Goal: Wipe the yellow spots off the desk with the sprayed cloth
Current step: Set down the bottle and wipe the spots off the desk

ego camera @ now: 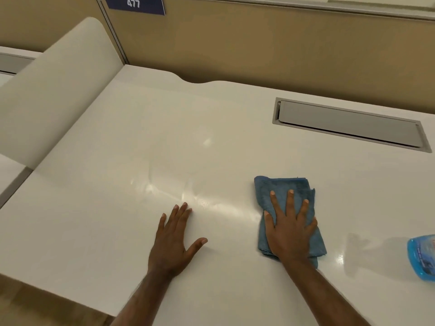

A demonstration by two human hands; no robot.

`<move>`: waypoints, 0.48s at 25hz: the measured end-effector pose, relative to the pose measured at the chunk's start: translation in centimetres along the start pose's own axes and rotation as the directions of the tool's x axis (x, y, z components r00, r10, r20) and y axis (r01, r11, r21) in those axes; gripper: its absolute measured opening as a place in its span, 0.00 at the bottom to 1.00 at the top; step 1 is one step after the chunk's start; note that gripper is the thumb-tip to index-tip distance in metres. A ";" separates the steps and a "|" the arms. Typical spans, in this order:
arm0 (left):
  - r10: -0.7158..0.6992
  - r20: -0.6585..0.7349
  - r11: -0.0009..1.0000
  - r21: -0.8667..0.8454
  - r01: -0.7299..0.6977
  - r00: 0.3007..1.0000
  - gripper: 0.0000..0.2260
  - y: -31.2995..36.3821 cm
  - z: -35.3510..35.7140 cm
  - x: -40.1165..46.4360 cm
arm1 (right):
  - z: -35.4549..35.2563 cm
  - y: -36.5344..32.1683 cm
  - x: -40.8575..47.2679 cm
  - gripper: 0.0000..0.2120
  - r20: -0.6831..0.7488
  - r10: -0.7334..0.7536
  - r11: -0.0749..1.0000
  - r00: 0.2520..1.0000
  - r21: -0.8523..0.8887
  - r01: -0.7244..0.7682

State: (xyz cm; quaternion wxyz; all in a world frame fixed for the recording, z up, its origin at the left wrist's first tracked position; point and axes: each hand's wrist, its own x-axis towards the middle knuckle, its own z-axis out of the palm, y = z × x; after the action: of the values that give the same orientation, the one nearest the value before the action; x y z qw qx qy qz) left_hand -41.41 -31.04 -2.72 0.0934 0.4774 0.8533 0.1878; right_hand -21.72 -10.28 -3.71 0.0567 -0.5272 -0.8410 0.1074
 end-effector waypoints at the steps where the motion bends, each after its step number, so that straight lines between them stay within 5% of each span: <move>1: -0.004 0.005 1.000 -0.003 0.004 1.000 0.38 0.0 0.0 -0.1 | 0.4 -1.4 -0.4 0.29 0.005 -0.025 1.000 1.000 -0.002 0.025; 12: -0.167 -0.137 0.952 -0.278 0.124 0.976 0.35 -0.5 -0.1 -0.3 | 4.1 -19.8 3.7 0.29 0.183 -0.425 0.905 0.886 0.058 0.422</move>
State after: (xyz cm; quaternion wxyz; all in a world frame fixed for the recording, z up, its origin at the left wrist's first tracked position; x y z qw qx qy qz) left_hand -41.67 -31.61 -2.86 0.1024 0.3797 0.8576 0.3316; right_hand -41.52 -15.79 -2.99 0.0019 -0.3179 -0.9363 0.1496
